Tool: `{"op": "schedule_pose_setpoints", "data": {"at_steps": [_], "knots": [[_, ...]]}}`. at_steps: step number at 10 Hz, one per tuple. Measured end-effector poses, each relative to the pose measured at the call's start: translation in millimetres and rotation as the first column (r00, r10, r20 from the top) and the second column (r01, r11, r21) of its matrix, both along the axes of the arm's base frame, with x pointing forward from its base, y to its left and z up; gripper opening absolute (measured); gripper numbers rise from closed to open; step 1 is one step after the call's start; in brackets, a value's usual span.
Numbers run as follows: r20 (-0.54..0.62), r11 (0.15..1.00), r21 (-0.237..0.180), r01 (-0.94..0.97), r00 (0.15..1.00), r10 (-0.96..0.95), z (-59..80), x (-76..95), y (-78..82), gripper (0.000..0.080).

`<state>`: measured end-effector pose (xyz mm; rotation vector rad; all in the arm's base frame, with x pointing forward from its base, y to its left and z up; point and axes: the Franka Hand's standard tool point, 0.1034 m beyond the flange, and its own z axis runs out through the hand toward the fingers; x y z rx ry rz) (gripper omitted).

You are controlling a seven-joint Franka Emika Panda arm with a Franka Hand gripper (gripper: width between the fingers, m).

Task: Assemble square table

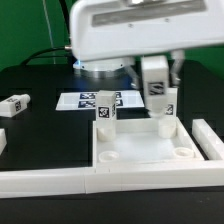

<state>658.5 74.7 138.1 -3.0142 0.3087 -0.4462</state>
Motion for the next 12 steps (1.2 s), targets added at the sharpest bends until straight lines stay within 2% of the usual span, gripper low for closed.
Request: {"op": "schedule_pose_setpoints", "data": {"at_steps": [5, 6, 7, 8, 10, 12], "knots": [[0.004, 1.0, -0.01, -0.028, 1.0, 0.028, -3.4, -2.2, -3.3, 0.0273], [0.082, 0.999, -0.024, -0.026, 0.996, 0.028, -6.9, -3.6, -1.0, 0.0273], [0.125, 0.998, -0.045, -0.034, 0.991, 0.04, -18.7, -12.5, 3.1, 0.0273], [0.159, 0.998, -0.056, -0.035, 0.986, 0.044, -25.1, -11.6, 1.3, 0.0273], [0.17, 0.999, -0.037, -0.019, 0.985, 0.025, -39.6, -20.2, 21.5, 0.0273], [0.159, 1.0, -0.029, -0.004, 0.987, 0.009, -44.7, -25.6, 22.1, 0.0273]]}}
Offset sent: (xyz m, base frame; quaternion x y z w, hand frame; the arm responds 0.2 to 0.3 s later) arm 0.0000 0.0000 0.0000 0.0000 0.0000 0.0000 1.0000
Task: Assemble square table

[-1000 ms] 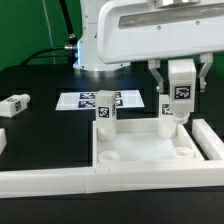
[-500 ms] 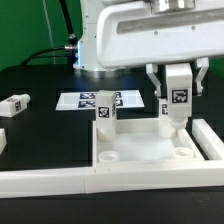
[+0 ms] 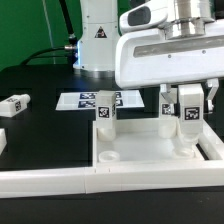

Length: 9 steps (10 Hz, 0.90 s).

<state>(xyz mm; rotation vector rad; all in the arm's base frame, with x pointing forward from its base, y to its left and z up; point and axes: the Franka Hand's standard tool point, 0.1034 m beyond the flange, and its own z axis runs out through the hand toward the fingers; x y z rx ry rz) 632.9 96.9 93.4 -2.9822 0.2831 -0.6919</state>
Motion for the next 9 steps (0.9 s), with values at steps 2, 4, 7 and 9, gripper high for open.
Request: {"op": "schedule_pose_setpoints", "data": {"at_steps": [2, 4, 7, 9], "knots": [[-0.006, 1.0, -0.002, -0.007, 1.0, 0.007, -3.2, -2.0, 1.8, 0.0273], [-0.007, 1.0, -0.004, -0.009, 1.0, 0.009, -3.5, -2.1, 1.7, 0.0273], [0.0, 1.0, -0.018, -0.025, 1.0, 0.025, -5.9, -5.5, 4.9, 0.0273], [0.002, 0.999, -0.037, -0.038, 0.999, 0.038, -7.7, -5.2, -1.0, 0.0273]]}}
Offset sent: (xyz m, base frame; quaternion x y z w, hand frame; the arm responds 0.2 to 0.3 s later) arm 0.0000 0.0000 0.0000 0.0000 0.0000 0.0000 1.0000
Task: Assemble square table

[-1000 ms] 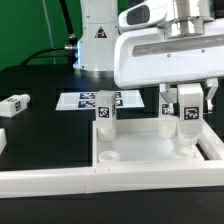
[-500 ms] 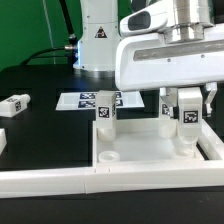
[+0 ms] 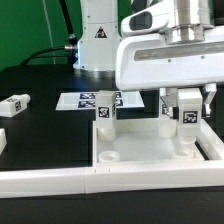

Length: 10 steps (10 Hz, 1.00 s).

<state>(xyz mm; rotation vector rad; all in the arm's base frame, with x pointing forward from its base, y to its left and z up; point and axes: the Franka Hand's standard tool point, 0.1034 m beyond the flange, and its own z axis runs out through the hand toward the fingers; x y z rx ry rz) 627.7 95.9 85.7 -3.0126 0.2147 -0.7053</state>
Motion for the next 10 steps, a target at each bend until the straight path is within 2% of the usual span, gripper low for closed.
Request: {"op": "schedule_pose_setpoints", "data": {"at_steps": [2, 4, 7, 9, 10], "knots": [[-0.002, 1.0, -0.005, -0.004, 1.0, 0.004, -8.0, -2.1, 0.7, 0.0273], [0.012, 1.0, -0.008, -0.008, 1.0, 0.008, -10.0, -1.2, 2.1, 0.0273], [0.004, 1.0, -0.016, -0.011, 1.0, 0.011, -22.9, -4.9, 1.0, 0.0273], [0.018, 1.0, -0.012, -0.012, 1.0, 0.012, -24.6, -5.2, 8.9, 0.0273], [0.054, 1.0, 0.008, 0.015, 0.998, -0.015, -25.8, -4.6, 22.9, 0.0273]]}}
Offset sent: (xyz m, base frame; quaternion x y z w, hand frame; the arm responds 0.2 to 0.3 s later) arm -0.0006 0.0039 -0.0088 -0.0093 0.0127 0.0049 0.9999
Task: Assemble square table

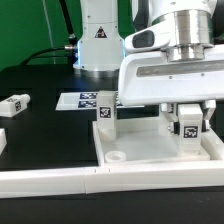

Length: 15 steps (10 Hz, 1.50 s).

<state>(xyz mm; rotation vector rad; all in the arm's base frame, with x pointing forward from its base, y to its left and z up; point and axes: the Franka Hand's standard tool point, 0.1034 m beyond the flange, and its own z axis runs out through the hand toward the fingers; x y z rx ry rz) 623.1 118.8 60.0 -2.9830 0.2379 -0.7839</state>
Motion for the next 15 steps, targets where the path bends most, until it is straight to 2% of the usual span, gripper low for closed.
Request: {"op": "schedule_pose_setpoints", "data": {"at_steps": [3, 4, 5, 6, 7, 13, 15], "knots": [[0.058, 1.0, -0.018, 0.024, 0.998, -0.023, 0.8, 3.1, -0.4, 0.0273], [0.058, 1.0, -0.019, 0.022, 0.998, -0.021, 0.7, 3.1, -0.7, 0.0387], [0.058, 1.0, -0.02, 0.02, 0.998, -0.019, 0.7, 3.1, -0.6, 0.0387], [0.058, 1.0, -0.022, 0.019, 0.998, -0.017, 0.7, 3.1, -0.6, 0.0532], [0.058, 1.0, -0.022, 0.017, 0.998, -0.016, 0.7, 3.1, -0.6, 0.0624], [0.046, 0.999, -0.034, 0.0, 0.999, 0.002, 2.0, 3.4, -2.0, 0.0649], [-0.007, 1.0, -0.024, -0.002, 1.0, 0.002, 26.4, 6.5, -7.9, 0.0649]]}}
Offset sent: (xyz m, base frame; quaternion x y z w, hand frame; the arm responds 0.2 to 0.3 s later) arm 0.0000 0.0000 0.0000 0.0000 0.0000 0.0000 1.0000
